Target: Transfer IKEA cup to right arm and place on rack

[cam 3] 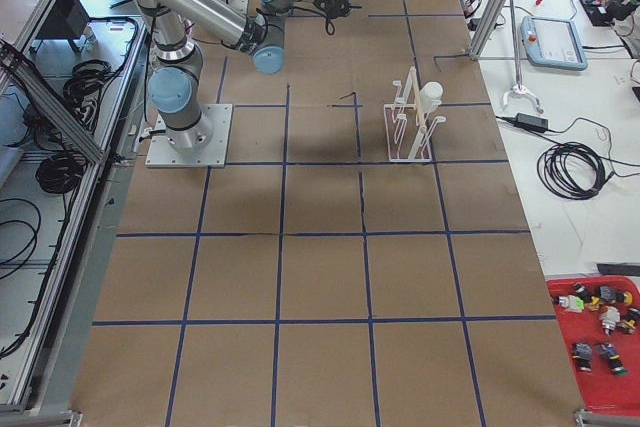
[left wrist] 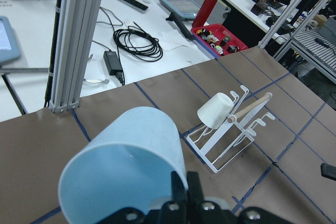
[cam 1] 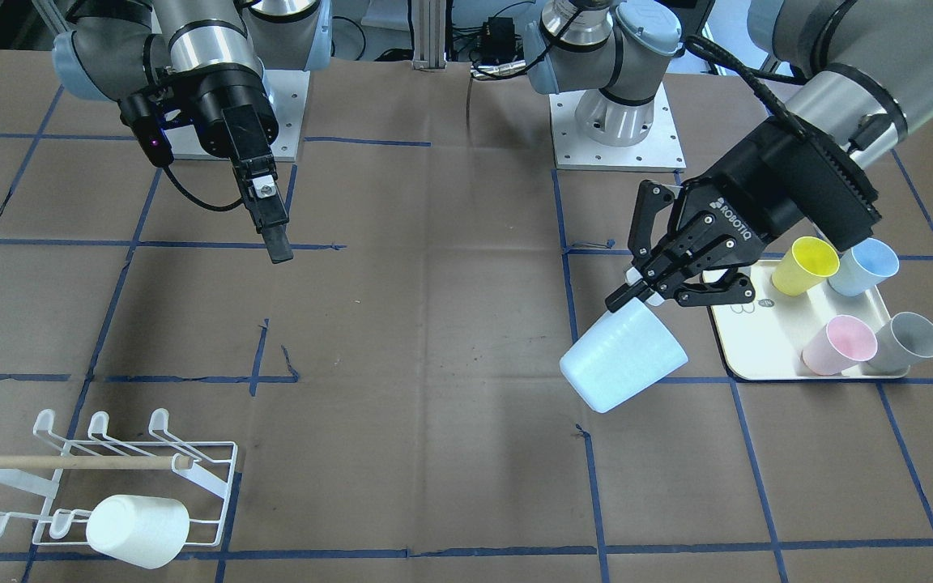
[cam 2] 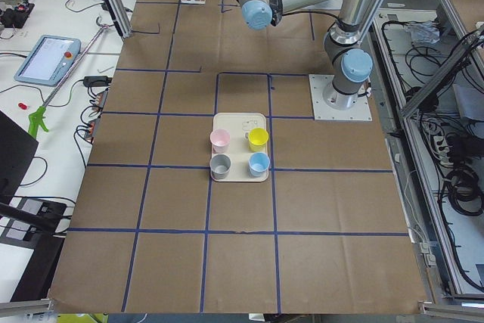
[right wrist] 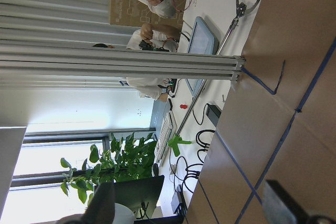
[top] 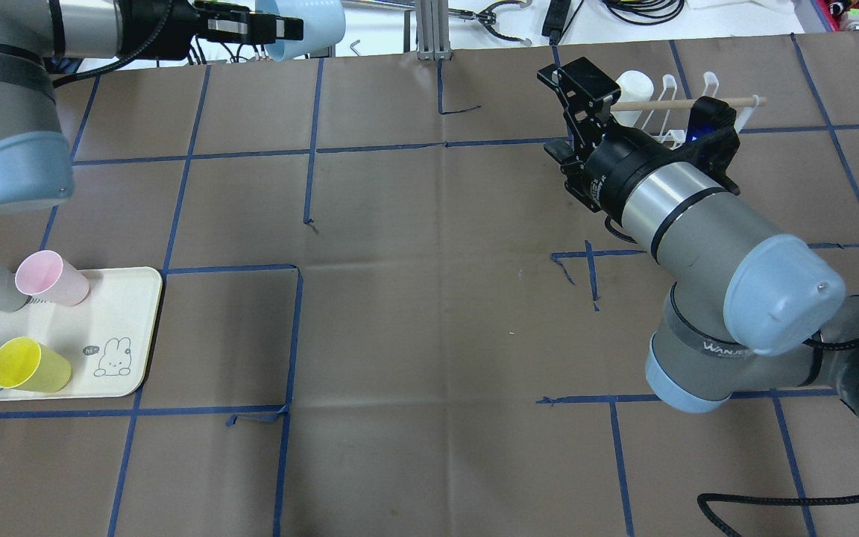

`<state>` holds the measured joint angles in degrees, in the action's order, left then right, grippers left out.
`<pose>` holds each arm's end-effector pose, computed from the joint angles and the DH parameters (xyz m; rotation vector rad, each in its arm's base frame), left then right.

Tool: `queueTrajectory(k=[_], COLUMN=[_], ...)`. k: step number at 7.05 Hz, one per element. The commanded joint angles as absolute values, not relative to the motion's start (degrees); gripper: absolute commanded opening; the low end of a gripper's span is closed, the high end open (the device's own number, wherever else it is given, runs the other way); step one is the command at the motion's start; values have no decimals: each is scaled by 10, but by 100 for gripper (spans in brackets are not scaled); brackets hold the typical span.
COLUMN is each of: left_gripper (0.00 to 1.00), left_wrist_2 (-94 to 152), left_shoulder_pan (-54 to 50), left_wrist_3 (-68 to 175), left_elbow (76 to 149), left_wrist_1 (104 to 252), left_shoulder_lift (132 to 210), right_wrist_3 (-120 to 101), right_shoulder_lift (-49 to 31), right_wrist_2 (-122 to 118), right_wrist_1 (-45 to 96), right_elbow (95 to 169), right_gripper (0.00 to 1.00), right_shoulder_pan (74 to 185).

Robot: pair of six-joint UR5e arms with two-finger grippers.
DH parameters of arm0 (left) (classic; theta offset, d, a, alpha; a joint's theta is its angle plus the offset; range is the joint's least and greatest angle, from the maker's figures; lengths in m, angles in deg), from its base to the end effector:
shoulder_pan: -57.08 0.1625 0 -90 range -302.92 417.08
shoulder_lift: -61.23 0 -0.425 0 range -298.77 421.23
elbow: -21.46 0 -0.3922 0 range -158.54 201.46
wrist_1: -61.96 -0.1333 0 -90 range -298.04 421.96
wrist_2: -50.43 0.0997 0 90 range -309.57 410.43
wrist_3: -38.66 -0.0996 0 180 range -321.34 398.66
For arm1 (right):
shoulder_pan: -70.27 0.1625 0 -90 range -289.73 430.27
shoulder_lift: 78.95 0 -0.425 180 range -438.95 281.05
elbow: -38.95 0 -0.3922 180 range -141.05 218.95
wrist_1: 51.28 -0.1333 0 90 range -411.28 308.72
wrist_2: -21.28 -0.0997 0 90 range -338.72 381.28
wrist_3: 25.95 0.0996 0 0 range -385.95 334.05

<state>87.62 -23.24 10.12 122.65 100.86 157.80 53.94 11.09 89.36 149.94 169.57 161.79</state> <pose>-0.1191 -0.5666 0.4696 -0.7008 -2.1715 1.0054 0.1815 -0.4131 0.3958 1.0234 1.6785 -0.8002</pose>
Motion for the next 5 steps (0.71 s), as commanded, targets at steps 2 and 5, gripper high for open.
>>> queueTrajectory(k=[2,5], left_gripper=[0,1], left_wrist_2=[879,878], left_shoulder_pan=[-290,-313], left_wrist_3=[134,291], left_elbow=[1292,1383], left_wrist_1=[745,510], left_shoulder_lift=[1637,1640], right_wrist_3=[645,678], right_shoulder_lift=[117,121], right_wrist_2=[891,892], right_wrist_1=[1490,1489], right_elbow=[1695,1693], right_gripper=[100,100], right_shoulder_pan=[1639,1643])
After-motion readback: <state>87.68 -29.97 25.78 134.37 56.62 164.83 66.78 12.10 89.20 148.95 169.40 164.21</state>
